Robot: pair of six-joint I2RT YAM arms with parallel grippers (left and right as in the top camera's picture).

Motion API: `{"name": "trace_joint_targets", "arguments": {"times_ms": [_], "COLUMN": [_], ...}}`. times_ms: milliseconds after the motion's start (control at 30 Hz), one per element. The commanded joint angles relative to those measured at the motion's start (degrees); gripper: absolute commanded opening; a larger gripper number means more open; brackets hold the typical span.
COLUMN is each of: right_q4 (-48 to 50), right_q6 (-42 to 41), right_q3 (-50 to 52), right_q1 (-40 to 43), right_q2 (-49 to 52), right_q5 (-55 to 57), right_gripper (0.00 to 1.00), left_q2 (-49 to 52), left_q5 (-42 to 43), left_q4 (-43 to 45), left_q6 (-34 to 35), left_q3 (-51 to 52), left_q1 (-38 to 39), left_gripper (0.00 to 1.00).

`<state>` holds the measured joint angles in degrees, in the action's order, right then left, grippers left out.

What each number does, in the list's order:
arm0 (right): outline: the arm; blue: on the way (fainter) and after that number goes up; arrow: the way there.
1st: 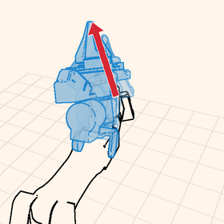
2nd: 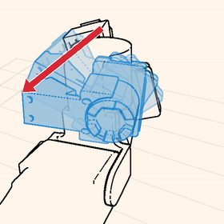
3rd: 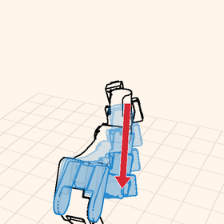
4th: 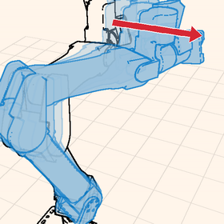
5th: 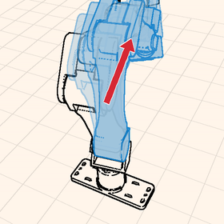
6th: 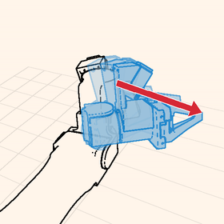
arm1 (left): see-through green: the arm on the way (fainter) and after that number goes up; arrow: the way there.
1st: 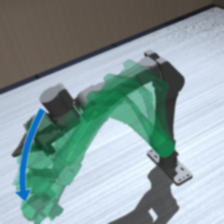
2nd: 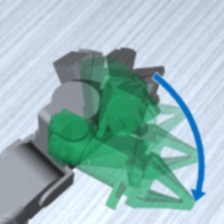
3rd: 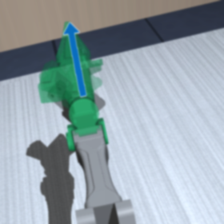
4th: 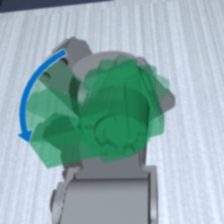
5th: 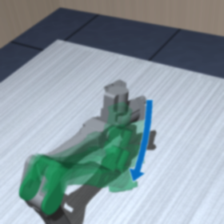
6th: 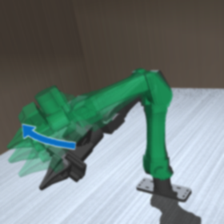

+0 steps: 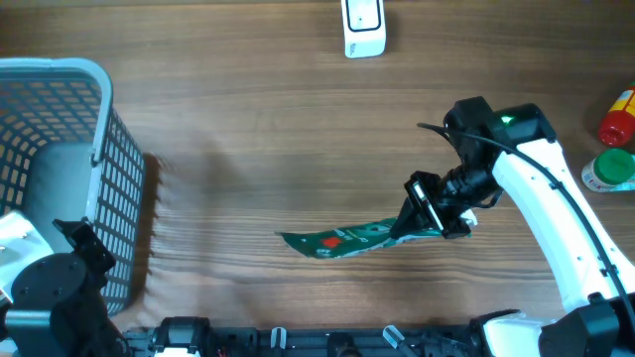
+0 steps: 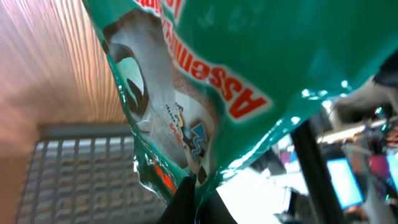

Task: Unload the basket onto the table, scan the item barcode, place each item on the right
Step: 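Reach the left gripper to the packet's left end and grasp it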

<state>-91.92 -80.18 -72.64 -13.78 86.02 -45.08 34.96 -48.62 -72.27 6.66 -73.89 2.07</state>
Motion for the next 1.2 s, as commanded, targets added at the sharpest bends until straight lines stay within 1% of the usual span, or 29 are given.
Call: {"name": "trace_joint_targets", "arguments": {"times_ms": [0,67,200,233,267,300,333,367,467,567,633,667,700,733,767,800,867,900,933,1000,1067,1133,1167], "right_q4": [-0.26,-0.26,-0.24,-0.24,-0.22,-0.04,0.44,1.75,1.05,0.76,0.74,0.15,-0.07,1.07,3.45,4.76,5.18,5.79,5.92,4.48,2.03,0.24,-0.26], "right_q6": [-2.27,-0.79,-0.94,-0.98,-1.27,-2.38,-2.25,-2.23,2.67,6.54,8.66,10.73,11.37,12.72,16.50,19.02,21.75,21.75,21.70,21.51,20.04,21.70,22.12], "right_q3": [-0.96,-0.96,-0.96,-0.96,-0.96,-0.96,-0.96,-0.96,-0.96,-0.96,-0.96,-0.96,-0.96,-0.96,-0.96,-0.96,-0.96,-0.96,-0.96,-0.96,-0.96,-0.96,-0.96], "right_q1": [0.35,0.35,0.35,0.35,0.37,0.50,0.94,2.40,7.23,10.27,10.80,10.80,10.80,10.80,10.80,10.80,10.80,10.82,10.82,10.82,10.82,10.82,10.82], "right_q2": [-0.37,-0.37,-0.37,-0.37,-0.37,-0.37,-0.37,-0.35,-0.37,-0.35,-0.37,-0.37,-0.35,-0.37,-0.37,-0.37,-0.37,-0.37,-0.35,-0.35,-0.31,-0.31,-0.31], "right_q5": [-9.01,-10.34,-12.52,-13.38,-13.57,-13.75,-13.77,-13.81,-13.92,-13.92,-14.01,-14.27,-14.03,-13.46,-13.46,-13.46,-13.40,-13.05,-13.09,-14.62,-14.86,-15.02,-15.08], "right_gripper": [0.04,0.04,0.04,0.04,0.04,0.04,0.04,0.04,0.04,0.04,0.04,0.04,0.04,0.04,0.04,0.04,0.04,0.04,0.04,0.04,0.04,0.04,0.04], "left_q2": [0.00,0.00,0.00,0.00,0.00,0.02,0.02,0.02,0.02,0.09,0.63,1.18,2.03,3.26,4.85,7.02,10.43,12.48,14.91,20.52,24.61,26.29,26.34], "left_q5": [-0.70,-0.70,-0.70,4.24,13.75,20.41,28.35,34.42,43.80,59.84,68.81,74.20,80.54,91.34,102.88,106.18,105.57,105.59,105.59,104.59,103.65,103.08,99.41], "left_q4": [0.17,0.17,1.01,3.91,4.37,4.90,5.27,5.27,5.49,7.13,7.17,8.39,12.02,19.28,28.13,31.10,27.91,25.88,24.17,21.14,20.87,21.00,21.29], "left_q6": [-0.42,-0.42,-0.42,2.36,6.29,7.80,7.74,7.76,7.76,7.02,5.84,6.16,11.28,13.97,12.79,5.40,-6.69,-11.89,-14.91,-18.78,-23.87,-28.79,-29.22], "left_q3": [-0.33,-0.33,-0.33,-0.33,-0.33,-0.33,-0.33,-0.33,-0.31,1.68,5.97,9.33,12.85,16.55,19.87,21.77,22.36,22.36,22.36,22.36,22.36,22.36,22.36], "left_q1": [-0.48,-0.48,-0.48,-0.48,-0.48,-0.48,-0.48,-0.48,-0.48,-0.48,-0.48,-0.48,-0.48,-0.48,-0.48,-0.48,-0.46,-0.39,-0.07,1.99,5.20,8.92,11.32], "left_gripper": [1.00,1.00,1.00,1.00,1.00,1.00,1.00,1.00,1.00,1.00,1.00,1.00,1.00,1.00,1.00,1.00,1.00,1.00,1.00,1.00,1.00,1.00,1.00]}}
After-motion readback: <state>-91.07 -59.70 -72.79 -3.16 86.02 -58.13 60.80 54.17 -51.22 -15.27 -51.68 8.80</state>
